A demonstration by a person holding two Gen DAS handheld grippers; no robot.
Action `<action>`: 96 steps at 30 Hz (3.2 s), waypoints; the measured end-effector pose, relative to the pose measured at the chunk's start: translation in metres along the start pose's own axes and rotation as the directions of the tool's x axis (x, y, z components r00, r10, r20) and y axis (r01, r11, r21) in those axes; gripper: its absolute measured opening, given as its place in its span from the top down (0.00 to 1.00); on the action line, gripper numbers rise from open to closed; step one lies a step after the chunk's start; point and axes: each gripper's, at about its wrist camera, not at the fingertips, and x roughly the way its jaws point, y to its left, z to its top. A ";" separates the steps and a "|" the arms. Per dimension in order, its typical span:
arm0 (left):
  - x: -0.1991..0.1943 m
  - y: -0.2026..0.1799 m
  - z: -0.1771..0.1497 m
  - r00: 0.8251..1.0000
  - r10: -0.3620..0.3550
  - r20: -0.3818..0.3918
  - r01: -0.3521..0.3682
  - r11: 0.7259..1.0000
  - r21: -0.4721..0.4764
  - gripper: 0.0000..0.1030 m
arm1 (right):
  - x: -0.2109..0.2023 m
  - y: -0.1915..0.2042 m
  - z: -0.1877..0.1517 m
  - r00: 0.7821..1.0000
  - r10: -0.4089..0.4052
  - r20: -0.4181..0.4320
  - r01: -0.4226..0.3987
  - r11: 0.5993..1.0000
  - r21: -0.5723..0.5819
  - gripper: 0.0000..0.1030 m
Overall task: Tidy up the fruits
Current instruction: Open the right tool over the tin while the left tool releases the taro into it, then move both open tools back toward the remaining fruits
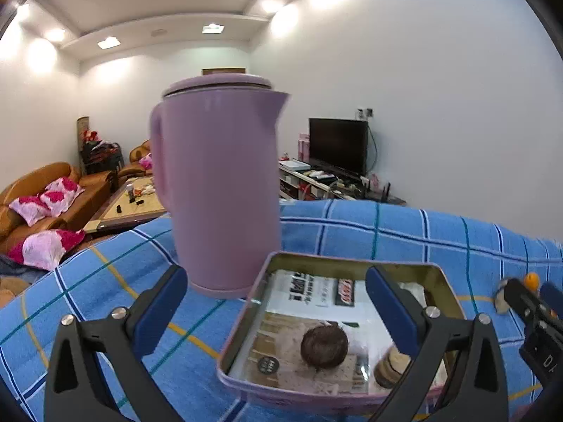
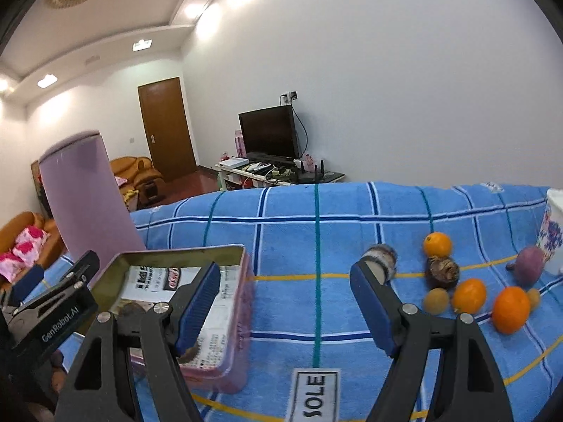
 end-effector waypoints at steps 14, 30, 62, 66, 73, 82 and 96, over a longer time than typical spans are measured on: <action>-0.003 -0.018 -0.007 1.000 -0.006 -0.017 0.007 0.998 0.055 0.00 | -0.028 -0.006 -0.011 0.996 -0.036 0.078 0.046 0.990 -0.133 0.25; -0.025 -0.044 -0.016 1.000 -0.027 -0.016 0.028 0.995 0.094 0.00 | -0.061 -0.060 -0.023 0.994 -0.076 0.080 0.087 0.986 -0.144 0.24; -0.077 -0.155 -0.048 0.953 -0.242 -0.182 0.279 0.936 0.216 0.00 | -0.104 -0.261 -0.020 0.928 -0.372 -0.032 0.373 0.925 0.068 0.24; -0.081 -0.180 -0.051 0.945 -0.255 -0.205 0.301 0.923 0.239 0.00 | -0.102 -0.280 -0.021 0.923 -0.374 -0.087 0.383 0.915 0.128 0.24; -0.096 -0.234 -0.050 0.899 -0.361 -0.249 0.423 0.863 0.276 0.03 | -0.092 -0.297 -0.028 0.953 -0.241 -0.183 0.278 0.936 0.215 0.24; -0.093 -0.306 -0.052 0.827 -0.458 -0.326 0.545 0.796 0.263 0.23 | -0.110 -0.312 -0.026 0.961 -0.244 -0.132 0.274 0.905 0.324 0.25; -0.075 -0.376 -0.069 0.803 -0.421 -0.422 0.562 0.771 0.300 0.30 | -0.113 -0.328 -0.027 0.964 -0.216 -0.156 0.262 0.875 0.408 0.25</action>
